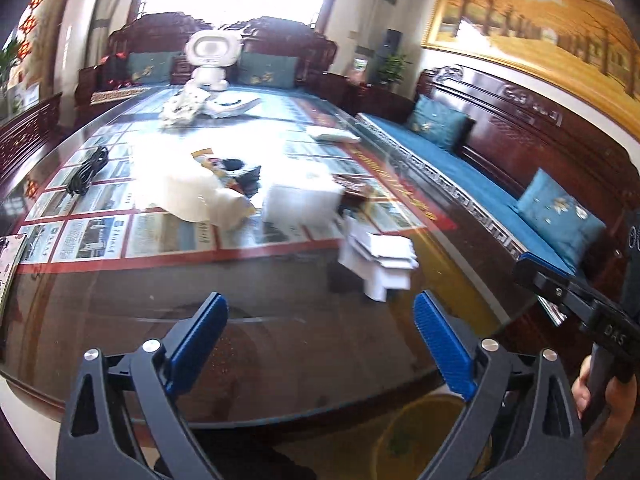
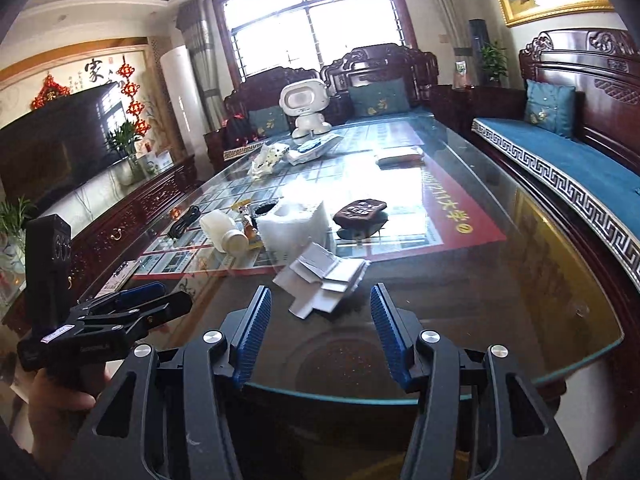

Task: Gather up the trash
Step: 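Return both tools to the table toward the white folded paper, then grasp the white folded paper with the right tool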

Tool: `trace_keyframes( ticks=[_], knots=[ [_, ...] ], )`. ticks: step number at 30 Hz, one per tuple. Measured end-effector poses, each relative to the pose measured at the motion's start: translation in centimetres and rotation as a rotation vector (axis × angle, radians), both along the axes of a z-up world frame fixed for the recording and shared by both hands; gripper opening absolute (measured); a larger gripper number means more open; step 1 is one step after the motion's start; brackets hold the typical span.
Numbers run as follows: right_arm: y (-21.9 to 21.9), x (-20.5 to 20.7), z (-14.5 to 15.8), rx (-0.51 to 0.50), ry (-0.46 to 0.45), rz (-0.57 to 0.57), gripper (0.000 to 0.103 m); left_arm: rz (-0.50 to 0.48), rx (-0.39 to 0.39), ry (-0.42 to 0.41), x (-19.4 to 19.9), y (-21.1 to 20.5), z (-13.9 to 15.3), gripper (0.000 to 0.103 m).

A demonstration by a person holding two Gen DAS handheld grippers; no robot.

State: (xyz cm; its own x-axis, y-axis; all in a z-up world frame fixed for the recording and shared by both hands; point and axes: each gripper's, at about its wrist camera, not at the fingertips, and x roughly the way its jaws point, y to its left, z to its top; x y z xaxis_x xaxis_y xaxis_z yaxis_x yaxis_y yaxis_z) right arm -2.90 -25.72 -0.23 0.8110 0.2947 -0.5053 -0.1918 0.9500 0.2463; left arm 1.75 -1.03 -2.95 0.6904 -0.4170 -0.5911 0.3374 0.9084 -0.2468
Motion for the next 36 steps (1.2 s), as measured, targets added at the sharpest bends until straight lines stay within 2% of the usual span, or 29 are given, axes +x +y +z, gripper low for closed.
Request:
trace_keyframes(
  ticks=[10,19,25,31,36],
  knots=[
    [0.1,5.8,-1.7,0.034,0.073,0.018,0.05,0.065,0.005,0.027,5.7,1.5,-1.0,0.097],
    [-0.8,8.6,-4.9,0.088,0.164,-0.006,0.05,0.051,0.009,0.081,9.0,0.7,-3.0,0.097],
    [-2.3,9.7,-7.0,0.206,0.232,-0.015,0.05,0.026,0.05,0.08,9.5,-0.4,-3.7,0.097],
    [-3.7,10.5,-8.1,0.367,0.272,-0.007,0.048,0.015,0.051,0.087,9.9,-0.6,-4.0,0.097],
    [-3.4,11.5,-8.4,0.426,0.298,0.016,0.032,0.031,0.047,0.092,10.3,-0.2,-4.1,0.097]
  ],
)
